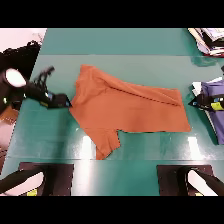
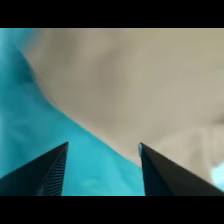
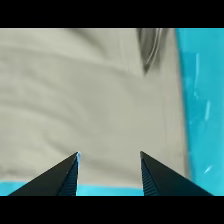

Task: Fold the shirts.

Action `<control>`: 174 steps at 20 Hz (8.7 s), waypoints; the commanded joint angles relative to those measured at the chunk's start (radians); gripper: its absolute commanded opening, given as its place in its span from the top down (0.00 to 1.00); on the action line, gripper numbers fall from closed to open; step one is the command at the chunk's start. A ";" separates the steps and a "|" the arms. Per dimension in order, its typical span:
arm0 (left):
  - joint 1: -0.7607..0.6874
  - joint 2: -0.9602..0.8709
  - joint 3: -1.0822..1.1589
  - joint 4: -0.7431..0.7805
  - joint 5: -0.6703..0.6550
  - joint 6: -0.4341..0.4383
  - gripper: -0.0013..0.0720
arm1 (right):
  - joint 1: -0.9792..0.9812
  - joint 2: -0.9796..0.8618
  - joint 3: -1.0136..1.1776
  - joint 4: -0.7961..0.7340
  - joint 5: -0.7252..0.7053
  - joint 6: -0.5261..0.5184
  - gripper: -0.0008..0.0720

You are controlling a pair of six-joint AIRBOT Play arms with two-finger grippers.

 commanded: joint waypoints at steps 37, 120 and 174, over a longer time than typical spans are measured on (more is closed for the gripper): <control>-0.167 0.101 -0.286 -0.266 0.325 0.071 0.95 | -0.233 -0.196 -0.307 0.108 -0.098 -0.008 0.41; -0.095 0.086 -0.100 0.198 -0.107 -0.108 0.24 | 0.043 -0.218 0.236 -0.023 0.097 -0.008 0.46; -0.173 0.638 -0.416 -0.077 -0.255 -0.256 0.95 | -0.130 0.238 -0.335 -0.138 0.323 -0.037 0.97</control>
